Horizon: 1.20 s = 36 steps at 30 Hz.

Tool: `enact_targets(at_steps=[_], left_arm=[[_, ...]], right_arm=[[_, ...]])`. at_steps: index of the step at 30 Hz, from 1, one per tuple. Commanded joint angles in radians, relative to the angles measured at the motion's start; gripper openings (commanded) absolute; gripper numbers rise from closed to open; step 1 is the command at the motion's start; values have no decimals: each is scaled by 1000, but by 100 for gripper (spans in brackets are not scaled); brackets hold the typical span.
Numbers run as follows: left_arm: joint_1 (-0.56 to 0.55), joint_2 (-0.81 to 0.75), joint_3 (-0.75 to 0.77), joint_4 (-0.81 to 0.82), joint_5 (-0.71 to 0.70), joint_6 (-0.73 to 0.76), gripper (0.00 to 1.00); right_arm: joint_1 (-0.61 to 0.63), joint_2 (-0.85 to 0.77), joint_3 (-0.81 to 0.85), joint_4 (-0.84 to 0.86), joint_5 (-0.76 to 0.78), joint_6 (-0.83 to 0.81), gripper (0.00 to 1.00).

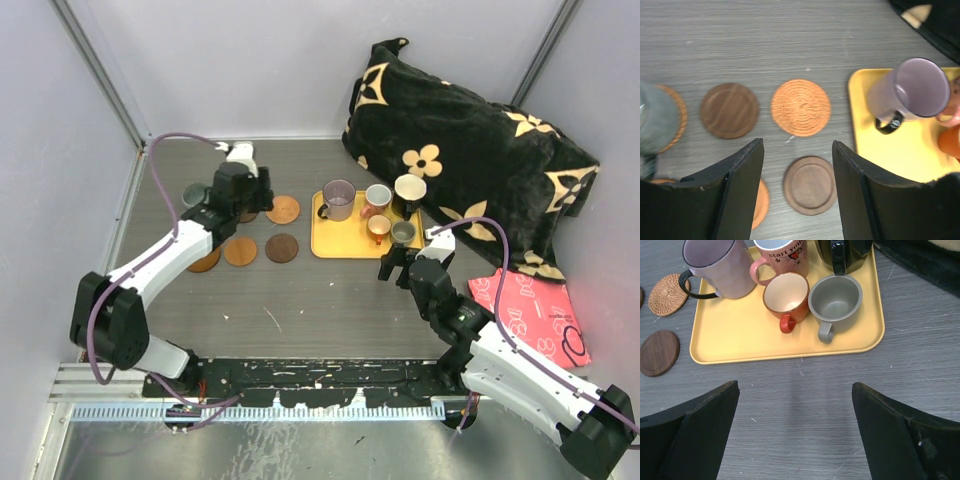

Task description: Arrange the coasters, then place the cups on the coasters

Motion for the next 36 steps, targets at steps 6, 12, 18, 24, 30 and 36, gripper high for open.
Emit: enact_targets(at_steps=[6,12,18,24,30,36], left_arm=[[-135,235,172,66,82,-1,58],[-168,326,204,128,151,4,57],[-214,383,250,141,158,34,57],[-234,436,291,148,184,40,57],[-248,492,334,148,193,51,57],[-248,538,380,120,199,89,57]], right_arm=[[-6,9,27,-3,14,14,100],[-6,33,27,-2,20,15,100],[-5,69,31,6,26,16,100],[-5,85,32,10,26,16,100],[-6,80,30,9,27,15,100],[-6,80,29,10,28,15,100]])
